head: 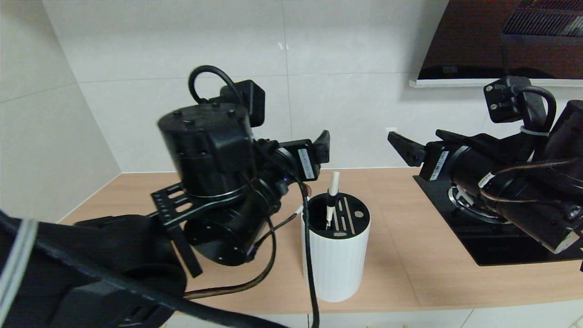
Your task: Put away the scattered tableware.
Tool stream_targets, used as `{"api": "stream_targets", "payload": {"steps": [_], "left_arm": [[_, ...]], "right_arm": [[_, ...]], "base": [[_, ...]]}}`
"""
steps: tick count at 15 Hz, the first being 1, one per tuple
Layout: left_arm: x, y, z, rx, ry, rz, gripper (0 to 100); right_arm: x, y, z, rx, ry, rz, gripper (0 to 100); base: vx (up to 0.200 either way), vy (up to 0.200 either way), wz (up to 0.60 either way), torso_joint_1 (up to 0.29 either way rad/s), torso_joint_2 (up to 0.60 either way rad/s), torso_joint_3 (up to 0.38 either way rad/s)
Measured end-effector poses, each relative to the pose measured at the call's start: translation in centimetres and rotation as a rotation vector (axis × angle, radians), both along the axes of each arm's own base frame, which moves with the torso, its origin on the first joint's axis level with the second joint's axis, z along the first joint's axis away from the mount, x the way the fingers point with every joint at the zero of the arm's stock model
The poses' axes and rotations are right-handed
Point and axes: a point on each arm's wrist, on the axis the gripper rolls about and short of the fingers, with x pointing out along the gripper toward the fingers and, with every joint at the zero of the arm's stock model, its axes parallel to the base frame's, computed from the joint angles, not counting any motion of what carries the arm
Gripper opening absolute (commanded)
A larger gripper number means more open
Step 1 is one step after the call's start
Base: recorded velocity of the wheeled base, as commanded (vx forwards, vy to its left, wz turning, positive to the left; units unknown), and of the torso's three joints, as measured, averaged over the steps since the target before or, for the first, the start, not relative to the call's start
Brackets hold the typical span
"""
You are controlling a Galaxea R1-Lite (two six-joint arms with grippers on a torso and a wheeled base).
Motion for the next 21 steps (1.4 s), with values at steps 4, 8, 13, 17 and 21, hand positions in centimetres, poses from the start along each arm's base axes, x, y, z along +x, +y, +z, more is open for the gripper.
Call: {"api": "stream_targets", "payload": {"steps": [4, 8, 13, 17, 21], "left_arm": [[-2.7, 6.5, 1.5, 0.034, -0.043, 0.007, 100], [-6.5, 12.3, 1.1, 0.050, -0.065, 0.088, 100], [-13.7, 19.7, -1.2, 0.119, -0.063, 0.233, 100], [-20.6, 23.8, -4.3, 0.178, -0.004, 0.298, 100], [-26.1, 25.0, -6.0, 0.163, -0.059, 0.389, 100]], "right_arm": [[-1.5, -2.4, 0.4, -0.033, -0.032, -0.053, 100], [-5.5, -6.6, 0.3, -0.024, -0.070, -0.119, 100], [-13.9, -11.9, -0.5, -0.022, -0.090, -0.188, 100], [-21.6, -15.4, -2.8, -0.053, -0.039, -0.273, 100], [-26.8, -16.2, -5.1, -0.031, -0.091, -0.426, 100]], "base": [[0.000, 0.000, 0.00, 0.000, 0.00, 0.000], [0.000, 0.000, 0.00, 0.000, 0.00, 0.000], [0.000, 0.000, 0.00, 0.000, 0.00, 0.000], [0.000, 0.000, 0.00, 0.000, 0.00, 0.000], [0.000, 0.000, 0.00, 0.000, 0.00, 0.000]]}}
